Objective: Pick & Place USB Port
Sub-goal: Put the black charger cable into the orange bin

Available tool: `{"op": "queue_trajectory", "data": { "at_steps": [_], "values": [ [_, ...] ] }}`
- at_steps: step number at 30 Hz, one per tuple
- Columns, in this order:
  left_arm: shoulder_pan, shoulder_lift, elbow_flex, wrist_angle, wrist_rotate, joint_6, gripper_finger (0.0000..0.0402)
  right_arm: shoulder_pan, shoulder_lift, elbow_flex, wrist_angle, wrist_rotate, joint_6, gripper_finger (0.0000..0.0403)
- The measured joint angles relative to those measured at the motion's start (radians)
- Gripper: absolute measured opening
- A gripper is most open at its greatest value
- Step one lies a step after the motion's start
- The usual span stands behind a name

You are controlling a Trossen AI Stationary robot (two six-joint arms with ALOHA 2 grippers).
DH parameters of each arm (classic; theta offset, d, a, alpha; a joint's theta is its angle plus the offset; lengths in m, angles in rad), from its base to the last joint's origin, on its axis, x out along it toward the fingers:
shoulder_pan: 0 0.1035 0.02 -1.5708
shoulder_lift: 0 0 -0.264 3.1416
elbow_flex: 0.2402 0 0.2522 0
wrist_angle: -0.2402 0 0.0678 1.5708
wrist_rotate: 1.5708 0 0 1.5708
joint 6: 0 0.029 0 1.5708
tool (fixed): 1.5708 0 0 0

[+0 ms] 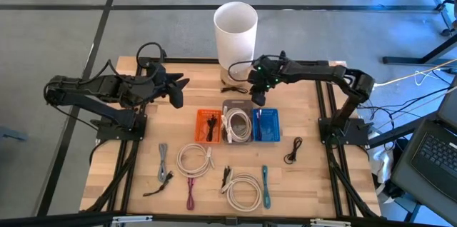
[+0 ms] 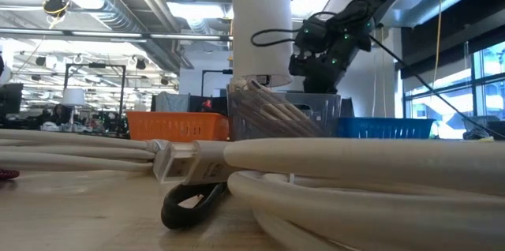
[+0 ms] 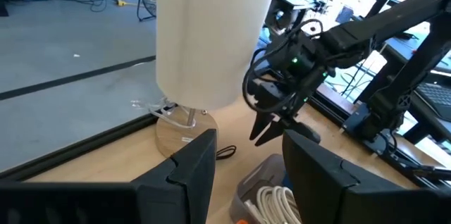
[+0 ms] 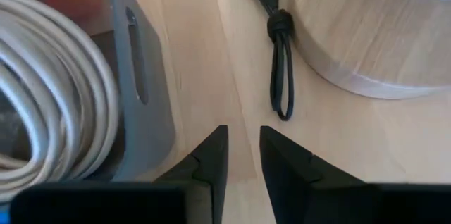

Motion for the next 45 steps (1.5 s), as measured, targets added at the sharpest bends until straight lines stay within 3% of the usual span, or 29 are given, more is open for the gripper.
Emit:
{"op": "queue_trajectory", "data": {
  "at_steps": [6,17,31,45],
  "values": [
    [0.0,0.025,-0.001,-0.025,0.033,0.006,0.0157,0.0,0.023,0.0,-0.022,0.003,0.037,0.0084],
    [0.0,0.101,-0.001,-0.022,0.093,0.006,0.0157,0.0,0.025,0.0,0.096,0.084,-0.013,0.0084],
    [0.0,0.122,-0.001,-0.018,0.099,0.006,0.0157,0.0,0.028,0.0,0.11,0.083,-0.012,0.0084],
    [0.0,0.122,-0.001,-0.018,0.116,-0.01,0.0157,0.0,0.114,0.001,0.18,0.078,0.04,0.0084]
  ]
}}
